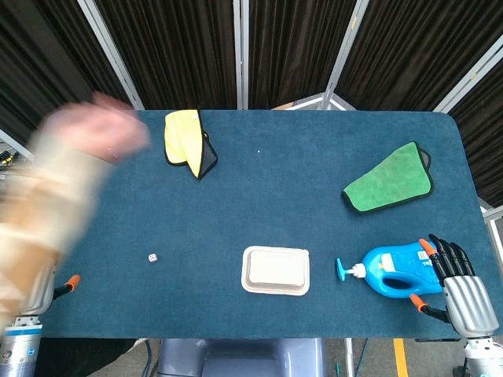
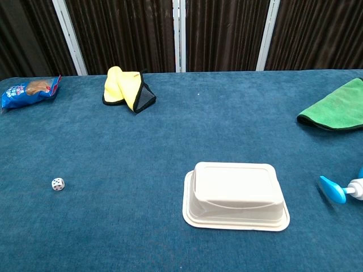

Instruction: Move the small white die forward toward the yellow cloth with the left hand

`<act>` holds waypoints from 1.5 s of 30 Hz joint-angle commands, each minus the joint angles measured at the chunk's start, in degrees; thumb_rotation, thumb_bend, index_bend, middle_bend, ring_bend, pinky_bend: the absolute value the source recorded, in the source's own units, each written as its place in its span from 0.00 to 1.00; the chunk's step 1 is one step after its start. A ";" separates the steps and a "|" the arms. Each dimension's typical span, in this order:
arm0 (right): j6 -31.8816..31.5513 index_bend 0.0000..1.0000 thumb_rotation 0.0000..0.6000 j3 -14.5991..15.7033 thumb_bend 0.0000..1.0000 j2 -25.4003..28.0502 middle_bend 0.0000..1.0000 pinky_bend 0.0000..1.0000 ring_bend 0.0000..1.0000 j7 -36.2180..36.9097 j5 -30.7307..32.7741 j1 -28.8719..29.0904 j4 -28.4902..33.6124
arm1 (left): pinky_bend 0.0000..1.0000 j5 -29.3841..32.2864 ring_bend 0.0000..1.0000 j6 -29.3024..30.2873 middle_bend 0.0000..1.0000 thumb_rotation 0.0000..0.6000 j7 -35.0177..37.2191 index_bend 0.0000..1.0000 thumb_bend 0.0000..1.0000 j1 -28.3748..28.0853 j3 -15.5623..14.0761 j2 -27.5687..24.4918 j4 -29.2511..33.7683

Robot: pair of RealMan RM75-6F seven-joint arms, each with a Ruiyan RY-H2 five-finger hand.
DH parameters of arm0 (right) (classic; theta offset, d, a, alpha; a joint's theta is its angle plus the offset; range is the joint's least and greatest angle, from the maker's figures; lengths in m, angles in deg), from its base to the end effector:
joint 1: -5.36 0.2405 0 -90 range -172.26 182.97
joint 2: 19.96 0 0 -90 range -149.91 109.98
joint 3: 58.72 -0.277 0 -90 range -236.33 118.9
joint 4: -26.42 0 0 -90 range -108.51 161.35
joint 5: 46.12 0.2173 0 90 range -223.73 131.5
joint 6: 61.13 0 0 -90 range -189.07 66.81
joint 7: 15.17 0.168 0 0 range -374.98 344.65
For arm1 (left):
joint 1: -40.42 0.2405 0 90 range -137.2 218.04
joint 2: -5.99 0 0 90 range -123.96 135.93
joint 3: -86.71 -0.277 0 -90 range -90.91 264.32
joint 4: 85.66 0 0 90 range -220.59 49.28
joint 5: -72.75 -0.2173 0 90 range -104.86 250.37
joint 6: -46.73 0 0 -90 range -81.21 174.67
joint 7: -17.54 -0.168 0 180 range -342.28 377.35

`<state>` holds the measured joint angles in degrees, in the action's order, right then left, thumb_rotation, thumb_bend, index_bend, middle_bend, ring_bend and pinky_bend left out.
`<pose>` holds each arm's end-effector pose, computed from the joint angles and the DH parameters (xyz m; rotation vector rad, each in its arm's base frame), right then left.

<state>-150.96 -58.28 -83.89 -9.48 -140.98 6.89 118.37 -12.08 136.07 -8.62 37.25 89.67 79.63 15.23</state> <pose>-0.3209 -0.1744 0.1565 1.4410 -0.9352 1.0274 -0.2889 0.1946 0.1103 -1.3681 -0.7873 -0.7943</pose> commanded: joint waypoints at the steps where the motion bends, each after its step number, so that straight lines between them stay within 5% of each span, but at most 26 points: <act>1: 0.03 0.00 1.00 0.02 0.10 0.01 0.00 0.00 0.00 -0.05 -0.04 0.02 0.02 | 0.00 0.10 0.00 -0.11 0.00 1.00 -0.10 0.00 0.09 -0.05 0.01 0.06 -0.03; 12: -0.03 0.00 1.00 0.19 0.10 -0.12 0.00 0.00 0.00 -0.14 -0.35 -0.01 0.17 | 0.00 1.77 0.00 -1.98 0.00 1.00 -1.48 0.00 0.11 -1.36 0.93 1.55 0.40; 17: 0.01 0.00 1.00 0.23 0.10 -0.16 0.00 0.00 0.00 -0.11 -0.44 0.03 0.21 | 0.00 5.74 0.00 -4.51 0.00 1.00 -3.41 0.09 0.18 -3.16 2.82 4.02 1.02; 31: -1.22 0.00 1.00 0.99 0.10 0.31 0.00 0.00 0.00 0.78 -2.38 -0.31 0.44 | 0.00 17.84 0.00 -8.25 0.00 1.00 -15.08 0.33 0.29 -8.91 6.64 19.15 -3.81; 45: -1.61 0.00 1.00 1.23 0.10 0.44 0.00 0.00 0.00 1.33 -3.03 -0.36 0.40 | 0.00 25.10 0.00 -10.87 0.00 1.00 -18.32 0.39 0.34 -13.15 7.82 29.00 -10.93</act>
<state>-152.53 -57.06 -83.49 -8.18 -143.96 6.54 118.72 12.40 125.52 -26.61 24.62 97.38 107.84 5.05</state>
